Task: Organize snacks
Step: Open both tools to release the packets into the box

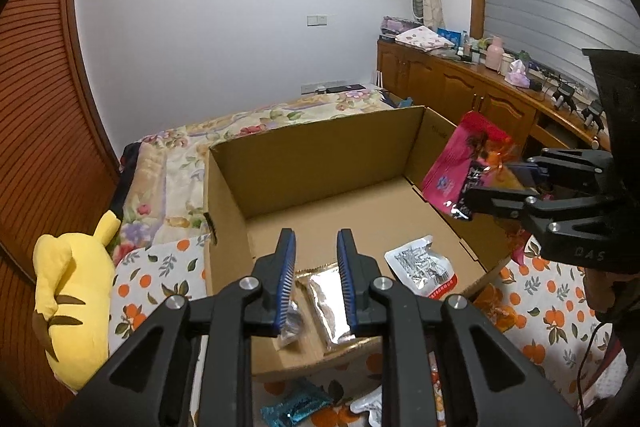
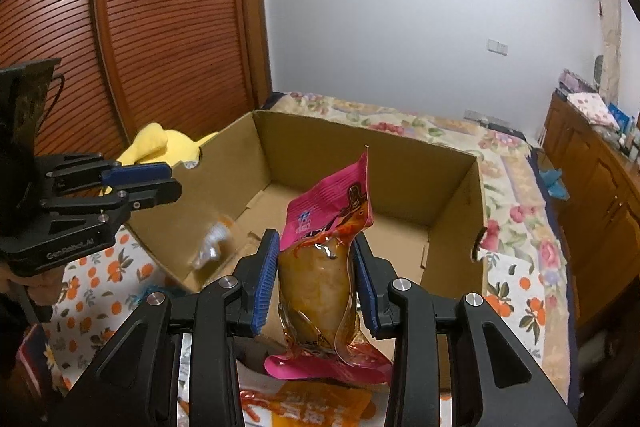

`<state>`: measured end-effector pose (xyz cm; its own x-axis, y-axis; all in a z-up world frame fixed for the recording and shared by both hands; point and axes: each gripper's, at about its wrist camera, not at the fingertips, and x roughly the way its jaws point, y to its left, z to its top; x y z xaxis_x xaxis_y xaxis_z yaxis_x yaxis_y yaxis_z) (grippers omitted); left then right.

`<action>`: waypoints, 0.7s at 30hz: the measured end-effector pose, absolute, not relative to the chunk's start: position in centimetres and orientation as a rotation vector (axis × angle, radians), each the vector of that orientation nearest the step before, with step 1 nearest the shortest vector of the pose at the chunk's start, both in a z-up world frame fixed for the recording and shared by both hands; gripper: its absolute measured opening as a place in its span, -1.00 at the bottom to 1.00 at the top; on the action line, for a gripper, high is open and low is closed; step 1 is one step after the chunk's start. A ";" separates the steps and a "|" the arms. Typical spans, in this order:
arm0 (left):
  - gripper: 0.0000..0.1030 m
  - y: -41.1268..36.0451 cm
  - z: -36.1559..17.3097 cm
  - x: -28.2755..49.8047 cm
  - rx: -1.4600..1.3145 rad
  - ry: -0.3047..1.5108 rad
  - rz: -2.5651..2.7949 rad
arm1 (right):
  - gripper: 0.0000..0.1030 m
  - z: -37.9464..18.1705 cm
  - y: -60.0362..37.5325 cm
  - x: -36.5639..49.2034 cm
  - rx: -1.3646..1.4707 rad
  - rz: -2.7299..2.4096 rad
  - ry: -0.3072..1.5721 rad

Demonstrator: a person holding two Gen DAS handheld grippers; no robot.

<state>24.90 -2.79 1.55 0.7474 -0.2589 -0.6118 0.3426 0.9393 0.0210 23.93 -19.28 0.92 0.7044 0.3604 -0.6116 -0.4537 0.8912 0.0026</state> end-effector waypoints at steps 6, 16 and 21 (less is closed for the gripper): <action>-0.60 -2.9 1.3 25.8 0.132 0.656 -0.344 | -0.30 0.1 -18.7 25.5 -0.156 0.459 0.664; -0.55 -2.2 1.2 25.6 0.112 0.640 -0.368 | -0.34 -0.9 -17.7 27.2 -0.177 0.453 0.685; -0.50 -2.0 1.3 24.7 0.114 0.627 -0.373 | -0.34 -0.7 -17.6 27.0 -0.169 0.452 0.687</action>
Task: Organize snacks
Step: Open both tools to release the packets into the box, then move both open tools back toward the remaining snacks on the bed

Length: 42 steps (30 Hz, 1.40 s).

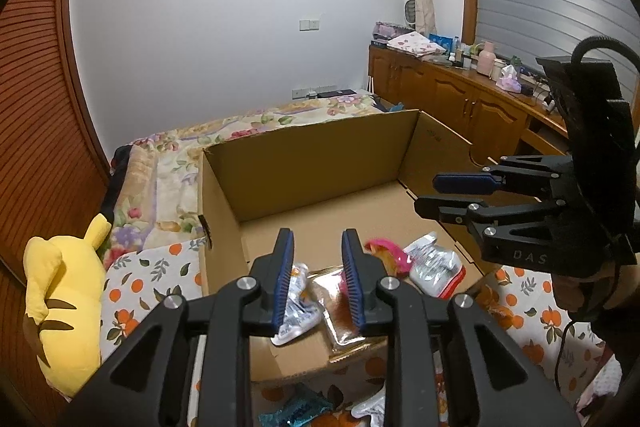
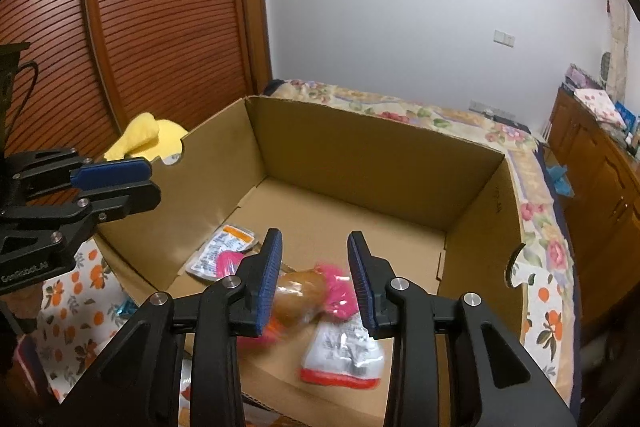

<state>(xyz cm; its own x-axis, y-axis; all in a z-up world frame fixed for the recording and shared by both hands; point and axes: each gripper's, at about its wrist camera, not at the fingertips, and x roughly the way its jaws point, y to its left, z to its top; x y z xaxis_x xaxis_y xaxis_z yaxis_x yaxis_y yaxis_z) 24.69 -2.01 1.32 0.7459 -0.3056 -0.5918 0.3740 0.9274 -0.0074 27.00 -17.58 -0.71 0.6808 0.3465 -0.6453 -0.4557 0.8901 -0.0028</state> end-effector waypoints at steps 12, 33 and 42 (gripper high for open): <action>-0.07 -1.5 1.6 19.8 0.097 0.604 -0.405 | -0.26 1.7 -19.4 19.4 -0.153 0.462 0.636; 0.39 -0.9 -1.1 11.8 0.089 0.609 -0.390 | 0.14 -2.1 -20.6 9.4 -0.117 0.430 0.666; 0.39 -1.0 -2.7 10.2 0.097 0.627 -0.371 | 0.14 -4.6 -20.6 6.7 -0.109 0.434 0.713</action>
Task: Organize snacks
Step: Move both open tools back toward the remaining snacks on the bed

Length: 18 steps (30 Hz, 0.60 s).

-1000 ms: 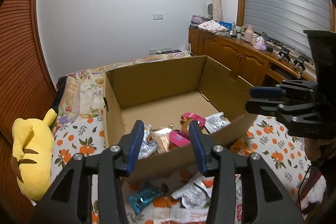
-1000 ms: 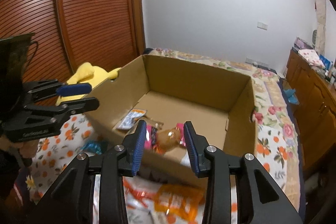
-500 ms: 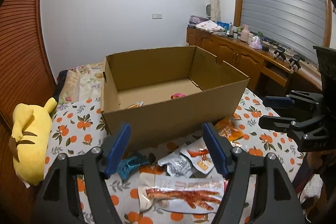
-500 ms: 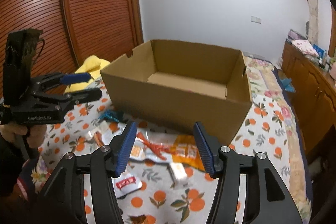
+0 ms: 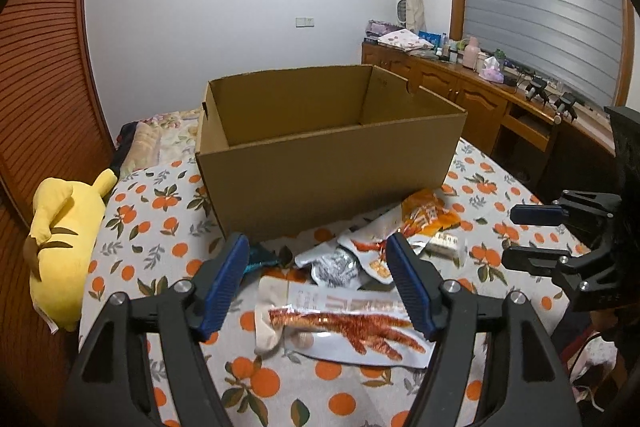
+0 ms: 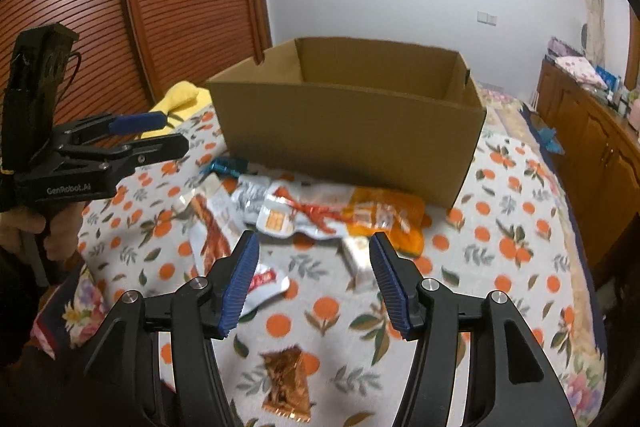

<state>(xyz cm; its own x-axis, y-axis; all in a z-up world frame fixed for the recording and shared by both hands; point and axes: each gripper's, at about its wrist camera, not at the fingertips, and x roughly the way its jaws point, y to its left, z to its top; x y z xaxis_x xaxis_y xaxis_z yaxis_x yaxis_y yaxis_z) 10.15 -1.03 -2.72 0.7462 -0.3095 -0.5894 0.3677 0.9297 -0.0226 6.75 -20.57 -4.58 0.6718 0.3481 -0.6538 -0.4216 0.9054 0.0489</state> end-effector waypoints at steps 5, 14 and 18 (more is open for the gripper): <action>0.39 -1.1 -4.1 9.6 0.105 0.645 -0.360 | 0.14 -5.6 -20.5 5.8 -0.113 0.435 0.732; 0.39 -0.5 -6.4 9.4 0.060 0.688 -0.337 | 0.14 -7.4 -20.3 4.7 -0.113 0.435 0.765; 0.39 -0.5 -7.6 9.3 0.061 0.703 -0.326 | 0.14 -8.5 -20.4 4.3 -0.123 0.434 0.784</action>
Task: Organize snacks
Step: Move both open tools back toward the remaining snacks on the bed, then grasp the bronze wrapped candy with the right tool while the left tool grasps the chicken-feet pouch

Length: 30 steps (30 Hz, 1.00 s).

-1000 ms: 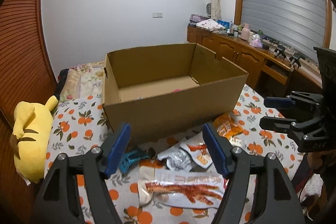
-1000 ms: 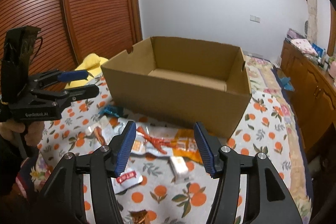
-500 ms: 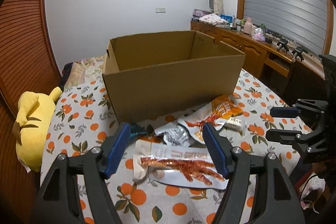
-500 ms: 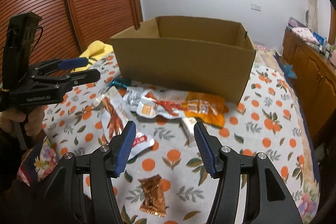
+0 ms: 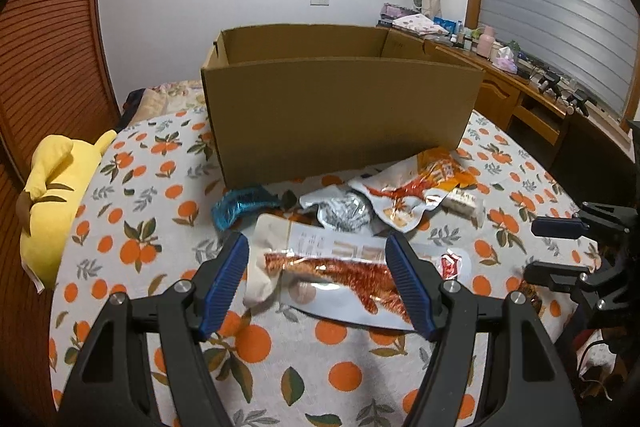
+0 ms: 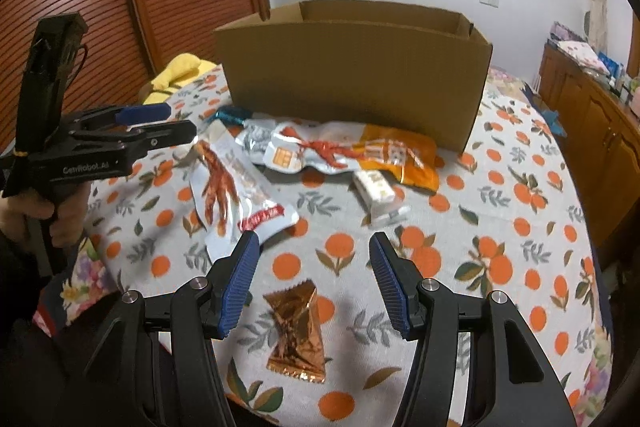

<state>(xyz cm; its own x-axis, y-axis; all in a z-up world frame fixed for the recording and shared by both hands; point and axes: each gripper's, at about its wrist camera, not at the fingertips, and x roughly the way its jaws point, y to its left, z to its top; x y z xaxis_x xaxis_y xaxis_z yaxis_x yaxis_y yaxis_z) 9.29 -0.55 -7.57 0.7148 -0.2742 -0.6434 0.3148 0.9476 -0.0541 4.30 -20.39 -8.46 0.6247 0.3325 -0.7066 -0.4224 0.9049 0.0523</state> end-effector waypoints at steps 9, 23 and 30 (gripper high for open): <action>0.39 -0.9 -9.3 9.3 0.064 0.727 -0.315 | 0.12 -10.6 -19.9 3.8 -0.150 0.438 0.823; 0.39 0.3 -10.1 9.2 0.034 0.743 -0.301 | -0.53 -12.2 -20.0 2.6 -0.238 0.430 0.856; 0.39 2.9 -10.7 9.9 -0.032 0.769 -0.244 | -0.58 -12.3 -20.0 3.2 -0.242 0.423 0.842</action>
<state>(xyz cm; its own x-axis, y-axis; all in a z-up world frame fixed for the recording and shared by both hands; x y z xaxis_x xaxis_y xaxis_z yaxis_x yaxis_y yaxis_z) 9.92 2.90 -10.69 0.6916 -0.2301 -0.6847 0.2066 0.9713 -0.1178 3.16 -19.98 -12.28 0.5902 0.2654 -0.7624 -0.4533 0.8904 -0.0409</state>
